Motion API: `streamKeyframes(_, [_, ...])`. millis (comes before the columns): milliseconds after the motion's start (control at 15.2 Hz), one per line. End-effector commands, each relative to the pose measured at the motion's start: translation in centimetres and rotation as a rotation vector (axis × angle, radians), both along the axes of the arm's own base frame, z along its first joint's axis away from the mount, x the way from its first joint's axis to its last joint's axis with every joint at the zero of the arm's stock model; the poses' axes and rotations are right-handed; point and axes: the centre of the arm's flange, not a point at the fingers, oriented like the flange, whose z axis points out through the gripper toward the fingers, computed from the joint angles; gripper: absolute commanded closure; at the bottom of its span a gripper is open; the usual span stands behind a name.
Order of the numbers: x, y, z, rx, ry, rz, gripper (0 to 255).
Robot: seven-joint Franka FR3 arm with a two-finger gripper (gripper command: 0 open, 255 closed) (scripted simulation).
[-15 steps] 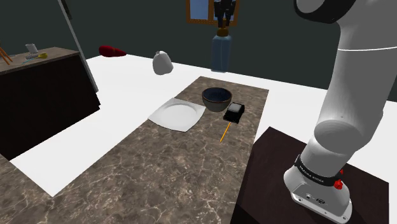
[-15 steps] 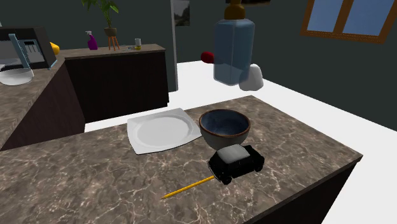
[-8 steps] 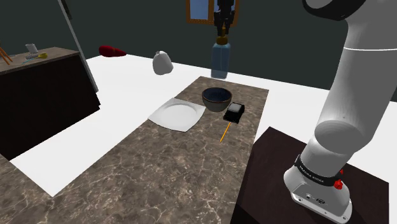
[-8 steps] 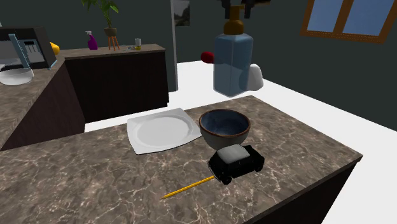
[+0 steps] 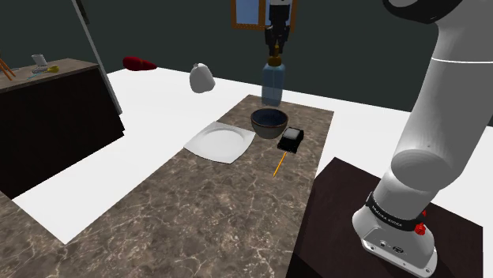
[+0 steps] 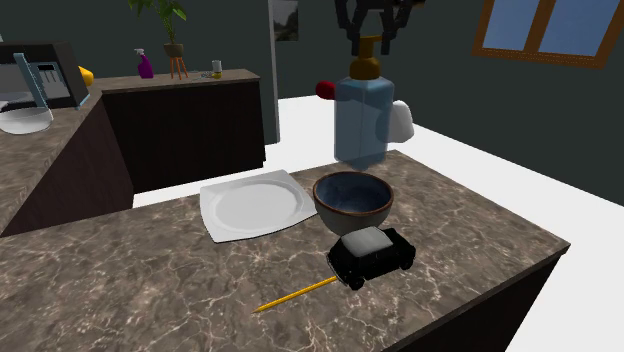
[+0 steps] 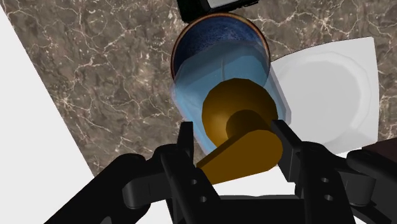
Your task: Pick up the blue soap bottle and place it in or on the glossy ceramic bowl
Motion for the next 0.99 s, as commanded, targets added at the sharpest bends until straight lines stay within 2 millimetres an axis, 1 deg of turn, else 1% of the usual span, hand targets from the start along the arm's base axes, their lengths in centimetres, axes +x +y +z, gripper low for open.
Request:
streamKeyframes(0, [0.0,0.0,-1.0,0.000,-0.001,0.000,255])
streamKeyframes(792, [0.0,0.0,-7.4,0.000,-0.001,0.000,255])
streamKeyframes(924, [0.0,0.0,-7.4,0.000,-0.001,0.000,255])
